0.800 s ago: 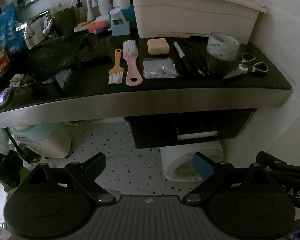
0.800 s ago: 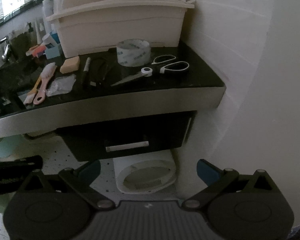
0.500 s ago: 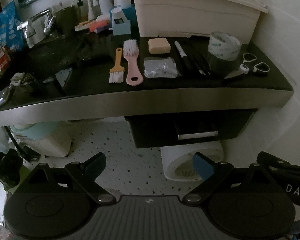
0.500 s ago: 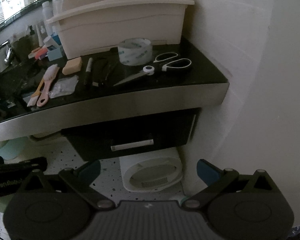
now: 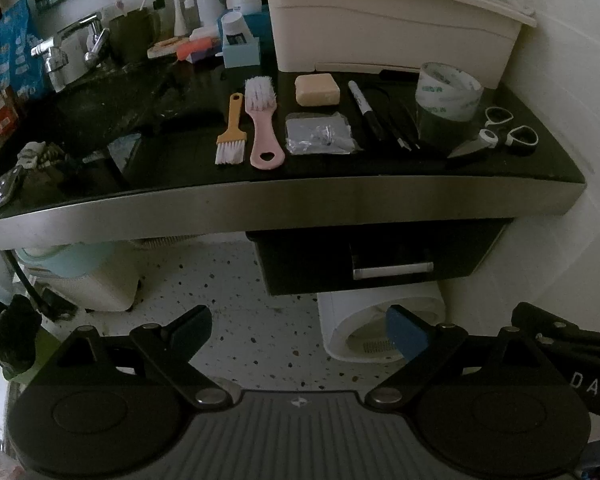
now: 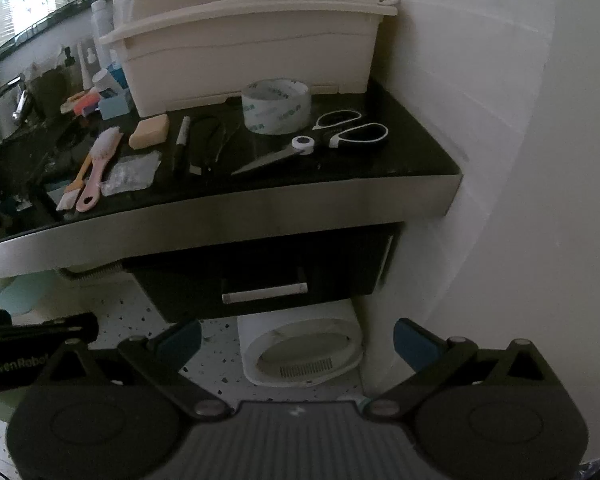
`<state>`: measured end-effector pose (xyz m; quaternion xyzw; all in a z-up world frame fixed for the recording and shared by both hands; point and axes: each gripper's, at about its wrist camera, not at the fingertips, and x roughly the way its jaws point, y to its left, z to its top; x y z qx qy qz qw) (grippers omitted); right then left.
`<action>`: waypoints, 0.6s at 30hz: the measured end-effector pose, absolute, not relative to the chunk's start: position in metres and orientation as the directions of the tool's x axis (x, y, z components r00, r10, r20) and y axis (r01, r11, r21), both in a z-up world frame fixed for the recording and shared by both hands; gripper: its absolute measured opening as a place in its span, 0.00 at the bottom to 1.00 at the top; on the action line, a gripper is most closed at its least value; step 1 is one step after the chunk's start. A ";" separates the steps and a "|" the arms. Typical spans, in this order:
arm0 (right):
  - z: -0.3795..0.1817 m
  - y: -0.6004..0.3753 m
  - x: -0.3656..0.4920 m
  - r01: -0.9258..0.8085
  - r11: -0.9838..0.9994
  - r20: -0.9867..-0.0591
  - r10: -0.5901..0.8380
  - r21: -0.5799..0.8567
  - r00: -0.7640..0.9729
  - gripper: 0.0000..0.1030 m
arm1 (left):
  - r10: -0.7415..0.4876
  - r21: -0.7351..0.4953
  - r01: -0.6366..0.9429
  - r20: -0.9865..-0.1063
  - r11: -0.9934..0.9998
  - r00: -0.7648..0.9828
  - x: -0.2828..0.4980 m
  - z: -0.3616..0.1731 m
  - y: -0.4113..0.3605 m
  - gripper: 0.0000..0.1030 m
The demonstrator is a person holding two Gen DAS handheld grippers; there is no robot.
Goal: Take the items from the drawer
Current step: 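Move the right tool down toward the black drawer's white handle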
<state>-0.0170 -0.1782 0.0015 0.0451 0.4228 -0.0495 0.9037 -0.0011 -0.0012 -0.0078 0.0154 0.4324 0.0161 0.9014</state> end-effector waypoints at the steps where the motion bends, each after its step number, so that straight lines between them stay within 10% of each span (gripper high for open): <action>1: 0.001 -0.178 -0.017 0.127 0.991 -0.768 -0.050 0.041 0.638 1.00 | 0.042 0.042 -0.016 -0.779 0.999 0.626 -0.001 -0.008 -0.001 0.92; 18: -0.002 -0.178 -0.017 0.115 0.993 -0.759 -0.048 0.036 0.650 1.00 | 0.031 0.034 -0.007 -0.790 0.999 0.613 0.000 -0.013 -0.001 0.92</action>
